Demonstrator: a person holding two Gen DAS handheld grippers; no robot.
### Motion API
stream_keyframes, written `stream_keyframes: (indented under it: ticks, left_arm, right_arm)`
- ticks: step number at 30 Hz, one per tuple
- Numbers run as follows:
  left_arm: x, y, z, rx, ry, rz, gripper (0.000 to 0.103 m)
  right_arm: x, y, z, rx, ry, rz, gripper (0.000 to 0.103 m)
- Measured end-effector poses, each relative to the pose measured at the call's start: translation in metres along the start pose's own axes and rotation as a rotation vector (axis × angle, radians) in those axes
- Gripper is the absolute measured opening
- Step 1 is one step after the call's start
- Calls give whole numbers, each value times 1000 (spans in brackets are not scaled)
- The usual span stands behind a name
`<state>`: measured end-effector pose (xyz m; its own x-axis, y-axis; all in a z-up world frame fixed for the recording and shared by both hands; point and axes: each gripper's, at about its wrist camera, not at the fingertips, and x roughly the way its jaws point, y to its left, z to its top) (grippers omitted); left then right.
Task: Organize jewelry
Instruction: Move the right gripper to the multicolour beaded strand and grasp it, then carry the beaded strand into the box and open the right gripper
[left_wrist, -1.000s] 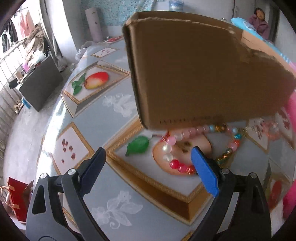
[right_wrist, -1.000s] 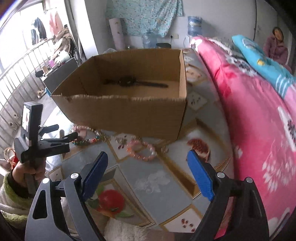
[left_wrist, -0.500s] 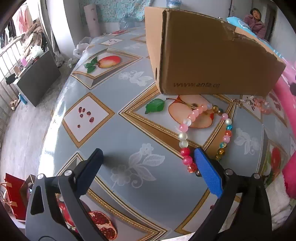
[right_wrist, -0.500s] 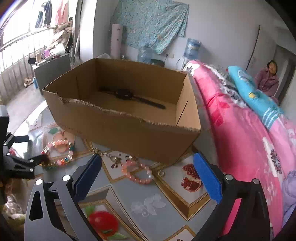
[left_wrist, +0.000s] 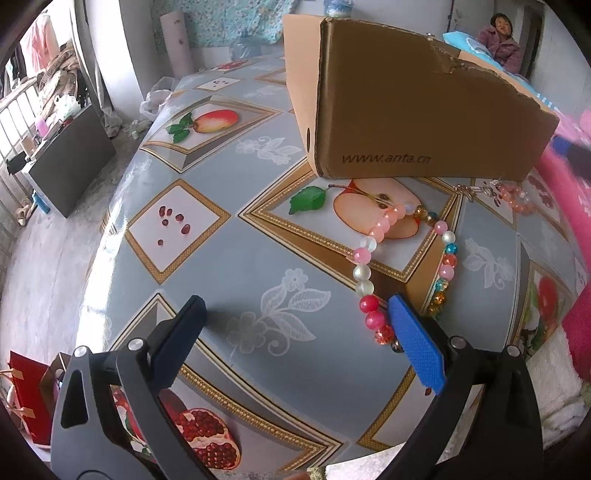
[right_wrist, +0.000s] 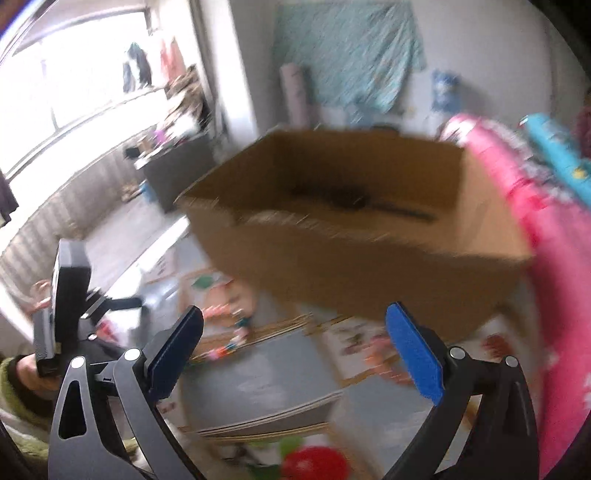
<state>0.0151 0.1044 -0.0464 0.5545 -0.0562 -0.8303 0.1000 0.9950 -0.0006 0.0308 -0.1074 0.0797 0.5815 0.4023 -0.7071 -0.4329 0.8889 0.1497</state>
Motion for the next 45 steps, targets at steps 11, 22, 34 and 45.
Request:
stream_keyframes:
  ticks: [11, 22, 34, 45]
  left_arm:
    - [-1, 1, -3, 13, -28, -10, 95]
    - [-13, 2, 1, -18, -93, -117, 62]
    - [-1, -26, 16, 96, -64, -56, 15]
    - [-2, -35, 18, 66, -52, -93, 9]
  right_arm:
    - [78, 41, -4, -84, 236, 75, 38]
    - [93, 55, -8, -145, 264, 33, 18]
    - [90, 55, -12, -127, 241, 46, 10]
    - [89, 46, -14, -68, 239, 84, 10]
